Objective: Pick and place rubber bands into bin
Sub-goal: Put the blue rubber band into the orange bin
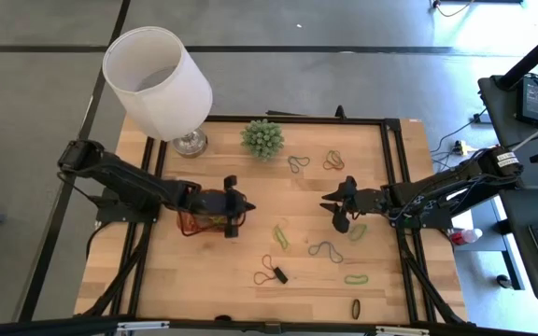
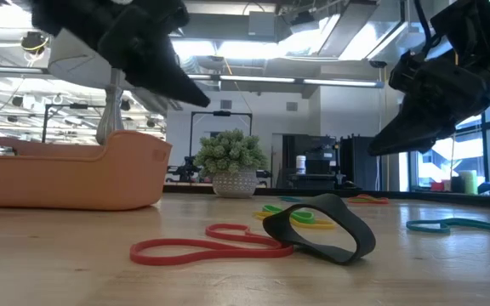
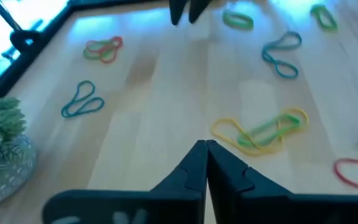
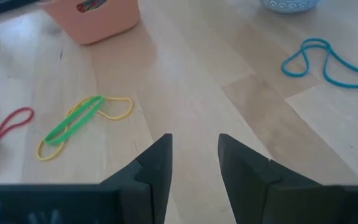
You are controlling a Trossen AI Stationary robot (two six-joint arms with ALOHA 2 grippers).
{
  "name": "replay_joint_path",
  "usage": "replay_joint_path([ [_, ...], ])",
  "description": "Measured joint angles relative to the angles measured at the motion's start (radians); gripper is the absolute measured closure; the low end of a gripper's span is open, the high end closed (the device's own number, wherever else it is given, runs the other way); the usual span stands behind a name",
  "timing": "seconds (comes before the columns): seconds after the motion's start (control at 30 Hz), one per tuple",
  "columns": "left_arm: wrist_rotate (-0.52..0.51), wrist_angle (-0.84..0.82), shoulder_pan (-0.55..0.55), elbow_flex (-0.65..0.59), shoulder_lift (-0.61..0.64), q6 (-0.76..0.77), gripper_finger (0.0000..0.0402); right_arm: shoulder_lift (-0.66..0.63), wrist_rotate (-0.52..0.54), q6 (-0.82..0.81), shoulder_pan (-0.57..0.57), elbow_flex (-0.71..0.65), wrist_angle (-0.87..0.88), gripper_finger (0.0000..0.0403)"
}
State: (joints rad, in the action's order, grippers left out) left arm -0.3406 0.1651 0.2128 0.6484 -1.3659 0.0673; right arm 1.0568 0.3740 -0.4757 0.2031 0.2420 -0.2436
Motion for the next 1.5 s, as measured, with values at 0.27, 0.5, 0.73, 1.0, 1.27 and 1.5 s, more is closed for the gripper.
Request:
replay_joint_path([
  [0.27,0.0,0.337,-0.013,-0.222,0.012,-0.055,0.04,0.001,0.019,0.006,-0.01,0.0,-0.114,0.0269],
  [0.5,0.011,0.688,-0.073,-0.47,0.151,-0.121,0.04,0.015,0.063,0.039,-0.104,0.093,-0.113,0.0269],
  [0.73,0.152,0.811,-0.171,-0.633,0.371,-0.107,0.04,0.2,0.056,0.04,-0.268,0.374,0.287,0.0269],
  [1.0,0.261,0.774,-0.2,-0.641,0.464,-0.076,0.04,0.516,-0.105,0.132,-0.492,0.636,0.459,0.0269],
  [1.27,0.232,0.733,-0.197,-0.61,0.467,-0.028,0.04,0.725,-0.147,0.225,-0.582,0.782,0.454,0.0269],
  [1.5,0.143,0.517,-0.142,-0.515,0.466,-0.045,0.04,0.845,-0.219,0.249,-0.593,0.804,0.437,0.027],
])
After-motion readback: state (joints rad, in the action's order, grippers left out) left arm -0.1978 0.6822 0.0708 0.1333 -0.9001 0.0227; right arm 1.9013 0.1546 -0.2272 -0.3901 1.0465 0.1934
